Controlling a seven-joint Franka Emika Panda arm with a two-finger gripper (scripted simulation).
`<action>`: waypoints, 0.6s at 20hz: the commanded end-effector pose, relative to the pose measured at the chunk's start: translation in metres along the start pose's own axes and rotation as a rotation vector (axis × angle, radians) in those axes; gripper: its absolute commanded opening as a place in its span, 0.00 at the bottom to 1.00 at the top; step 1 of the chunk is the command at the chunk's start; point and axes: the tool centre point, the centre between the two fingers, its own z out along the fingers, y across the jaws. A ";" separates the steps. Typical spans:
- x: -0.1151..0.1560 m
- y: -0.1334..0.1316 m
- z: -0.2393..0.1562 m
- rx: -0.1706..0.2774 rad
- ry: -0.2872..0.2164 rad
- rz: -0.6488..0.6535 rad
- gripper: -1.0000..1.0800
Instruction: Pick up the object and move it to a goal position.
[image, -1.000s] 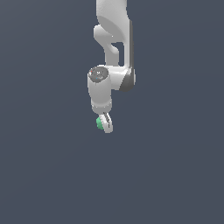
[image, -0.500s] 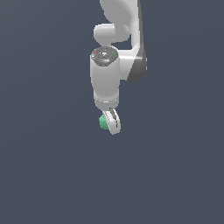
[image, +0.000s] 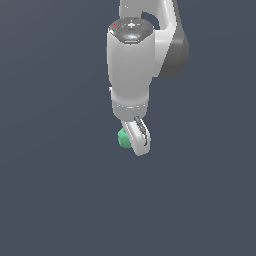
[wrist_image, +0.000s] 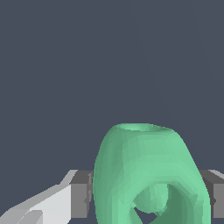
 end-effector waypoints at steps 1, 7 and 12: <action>-0.002 -0.010 -0.015 -0.001 -0.001 0.000 0.00; -0.005 -0.032 -0.046 -0.001 -0.001 0.000 0.00; -0.007 -0.047 -0.068 -0.001 -0.002 -0.001 0.00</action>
